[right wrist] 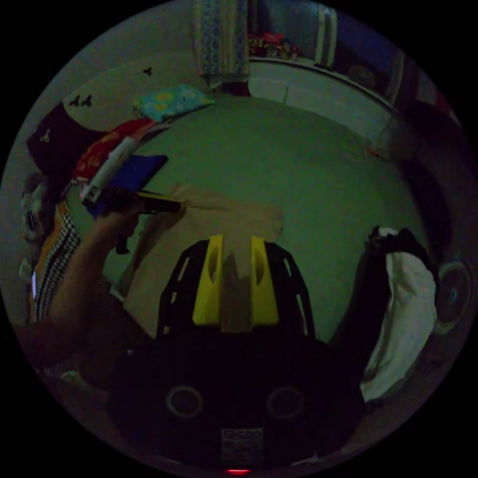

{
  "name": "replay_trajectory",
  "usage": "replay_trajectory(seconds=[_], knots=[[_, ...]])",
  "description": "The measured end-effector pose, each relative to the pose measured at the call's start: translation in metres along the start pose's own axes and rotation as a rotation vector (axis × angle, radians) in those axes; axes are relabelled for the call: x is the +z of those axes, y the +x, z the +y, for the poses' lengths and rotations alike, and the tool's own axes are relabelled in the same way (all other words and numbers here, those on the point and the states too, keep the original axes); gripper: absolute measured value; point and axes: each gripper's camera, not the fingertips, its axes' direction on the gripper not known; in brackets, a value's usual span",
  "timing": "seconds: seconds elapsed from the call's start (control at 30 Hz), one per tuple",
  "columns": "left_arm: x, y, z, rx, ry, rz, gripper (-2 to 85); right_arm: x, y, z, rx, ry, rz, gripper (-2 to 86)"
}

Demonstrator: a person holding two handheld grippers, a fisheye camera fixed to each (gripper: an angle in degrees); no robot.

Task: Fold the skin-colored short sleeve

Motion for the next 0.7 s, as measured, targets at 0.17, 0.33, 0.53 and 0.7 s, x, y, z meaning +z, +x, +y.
replay_trajectory(seconds=[0.17, 0.33, 0.53, 0.7], knots=[[0.007, 0.002, -0.044, 0.024, 0.01, 0.013, 3.0, 0.008, 0.005, -0.008, 0.005, -0.04, -0.01, 3.7], [0.004, -0.004, -0.075, 0.011, 0.065, 0.057, 2.1, 0.016, 0.013, -0.018, 0.016, -0.058, -0.015, 4.9], [0.011, -0.016, -0.113, -0.049, 0.116, 0.018, 2.1, 0.032, 0.014, -0.029, -0.017, -0.097, -0.031, 4.4], [0.031, -0.019, -0.146, -0.052, 0.082, -0.017, 3.7, 0.048, -0.005, -0.039, -0.123, -0.147, -0.133, 4.5]])
